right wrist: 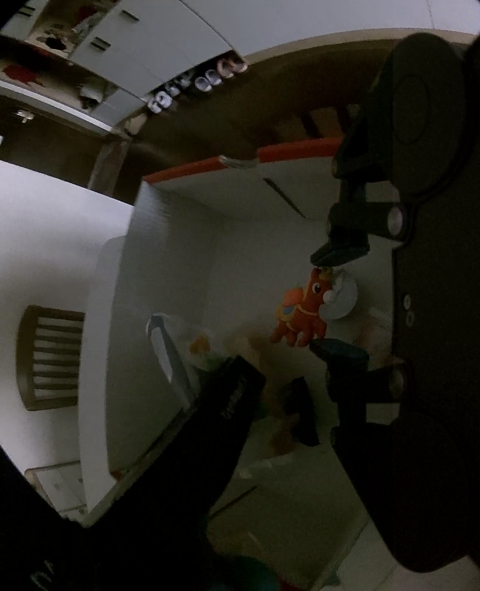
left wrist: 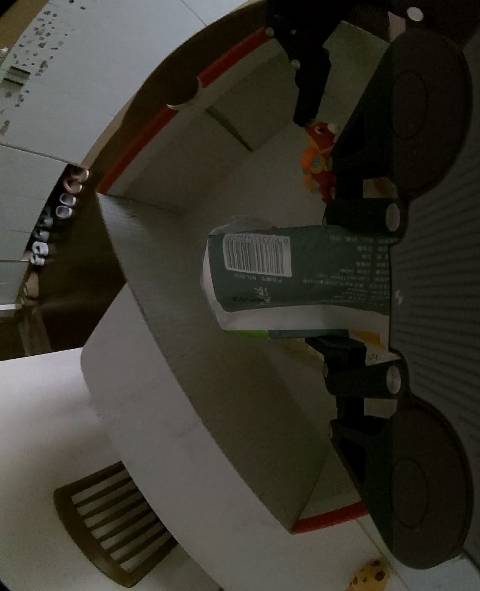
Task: Organize objects
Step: 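Carry the snack bag and orange fish toy with both tools into the red shoebox, then open both tools to release the snack bag and fish toy in the box, then withdraw both tools from the box back over the turntable, then grasp the cartoon-face plush with the left tool while the right tool grasps the white-and-green tube, then carry the plush and tube with both tools into the red shoebox, then open both tools to release the plush and tube in the box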
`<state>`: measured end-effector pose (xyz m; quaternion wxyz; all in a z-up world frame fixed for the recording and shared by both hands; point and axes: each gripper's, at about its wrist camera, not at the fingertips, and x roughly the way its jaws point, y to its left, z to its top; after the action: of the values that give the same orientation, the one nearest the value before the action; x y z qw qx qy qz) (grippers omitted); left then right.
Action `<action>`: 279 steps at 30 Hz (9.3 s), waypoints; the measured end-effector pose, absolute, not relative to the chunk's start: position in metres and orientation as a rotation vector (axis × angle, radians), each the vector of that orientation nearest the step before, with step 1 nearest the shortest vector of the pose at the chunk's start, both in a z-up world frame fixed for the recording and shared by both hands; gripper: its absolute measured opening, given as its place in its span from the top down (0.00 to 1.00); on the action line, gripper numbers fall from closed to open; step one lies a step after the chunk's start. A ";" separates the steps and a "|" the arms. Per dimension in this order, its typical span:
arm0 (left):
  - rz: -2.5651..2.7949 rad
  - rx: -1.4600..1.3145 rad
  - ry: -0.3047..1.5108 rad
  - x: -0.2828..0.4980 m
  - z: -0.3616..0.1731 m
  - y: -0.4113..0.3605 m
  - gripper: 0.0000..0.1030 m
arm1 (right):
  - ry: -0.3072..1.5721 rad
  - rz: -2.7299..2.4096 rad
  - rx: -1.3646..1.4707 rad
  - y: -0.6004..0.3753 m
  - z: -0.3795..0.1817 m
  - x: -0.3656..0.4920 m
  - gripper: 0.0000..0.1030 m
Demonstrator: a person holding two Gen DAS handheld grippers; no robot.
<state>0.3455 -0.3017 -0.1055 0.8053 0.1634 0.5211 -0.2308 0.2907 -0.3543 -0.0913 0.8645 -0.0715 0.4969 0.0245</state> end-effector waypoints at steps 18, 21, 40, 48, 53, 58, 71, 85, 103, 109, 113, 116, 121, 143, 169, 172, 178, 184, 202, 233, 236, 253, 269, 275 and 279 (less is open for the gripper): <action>-0.542 0.239 1.110 0.343 -0.105 -0.282 0.23 | 1.058 0.047 -0.083 -0.365 -0.091 0.285 0.40; -0.546 0.206 1.108 0.340 -0.101 -0.274 0.23 | 1.045 0.044 -0.079 -0.369 -0.086 0.282 0.39; -0.609 0.130 0.963 0.300 -0.052 -0.221 0.09 | 0.934 0.056 -0.066 -0.352 -0.030 0.248 0.38; -0.637 0.096 0.910 0.280 -0.033 -0.183 0.01 | 0.879 0.063 -0.063 -0.325 -0.008 0.234 0.29; -0.653 0.077 0.886 0.269 -0.023 -0.156 0.00 | 0.848 0.068 -0.046 -0.303 0.000 0.227 0.26; -0.640 0.047 0.849 0.259 -0.017 -0.124 0.00 | 0.809 0.054 -0.034 -0.282 0.005 0.219 0.21; -0.545 0.017 0.791 0.234 -0.016 -0.032 0.00 | 0.757 0.096 -0.013 -0.210 0.007 0.210 0.17; -0.488 0.053 0.783 0.217 -0.034 0.045 0.00 | 0.745 0.119 -0.053 -0.134 -0.008 0.209 0.17; -0.400 0.194 0.790 0.218 -0.100 0.085 0.00 | 0.876 0.105 -0.044 -0.097 -0.060 0.239 0.18; -0.384 0.215 0.812 0.228 -0.126 0.085 0.00 | 0.906 0.119 -0.054 -0.088 -0.078 0.251 0.18; -0.399 0.219 0.818 0.230 -0.138 0.083 0.00 | 0.924 0.138 -0.059 -0.081 -0.086 0.258 0.19; -0.405 0.215 0.830 0.233 -0.145 0.080 0.00 | 0.939 0.143 -0.058 -0.077 -0.093 0.265 0.20; -0.405 0.223 0.852 0.238 -0.155 0.074 0.00 | 0.965 0.150 -0.046 -0.069 -0.102 0.279 0.20; -0.487 0.213 0.882 0.250 -0.165 0.070 0.27 | 1.081 0.146 0.050 -0.054 -0.120 0.304 0.52; -0.507 0.186 0.875 0.249 -0.164 0.072 0.57 | 1.069 0.251 -0.135 -0.016 -0.120 0.341 0.63; -0.500 0.186 0.874 0.247 -0.164 0.075 0.58 | 1.085 0.243 -0.108 -0.022 -0.122 0.343 0.69; -0.464 0.132 0.899 0.242 -0.162 0.095 0.59 | 1.093 0.262 -0.153 -0.020 -0.127 0.339 0.71; -0.433 0.097 0.913 0.235 -0.159 0.109 0.59 | 1.066 0.254 -0.194 -0.013 -0.126 0.332 0.80; -0.481 0.027 0.858 0.213 -0.097 0.099 0.59 | 0.988 0.279 0.092 -0.059 -0.069 0.271 0.83; -0.711 0.126 0.752 0.213 -0.015 -0.082 0.59 | 0.703 -0.018 0.131 -0.272 0.044 0.214 0.83; -0.721 0.149 0.755 0.218 -0.013 -0.109 0.59 | 0.693 -0.041 0.130 -0.296 0.045 0.217 0.83; -0.645 0.358 0.914 0.261 -0.068 -0.240 0.59 | 0.802 -0.097 0.087 -0.387 -0.024 0.249 0.83; -0.613 0.430 1.003 0.280 -0.099 -0.276 0.59 | 0.922 -0.002 -0.041 -0.369 -0.080 0.257 0.83; -0.615 0.478 1.006 0.281 -0.105 -0.285 0.58 | 0.958 0.012 -0.051 -0.367 -0.094 0.259 0.83; -0.612 0.506 1.000 0.279 -0.107 -0.291 0.58 | 0.973 0.018 -0.031 -0.373 -0.095 0.262 0.83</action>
<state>0.2794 -0.2914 -0.1072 0.8029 0.2363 0.4666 -0.2858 0.2624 -0.3730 -0.0954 0.8837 -0.0150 0.4677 0.0085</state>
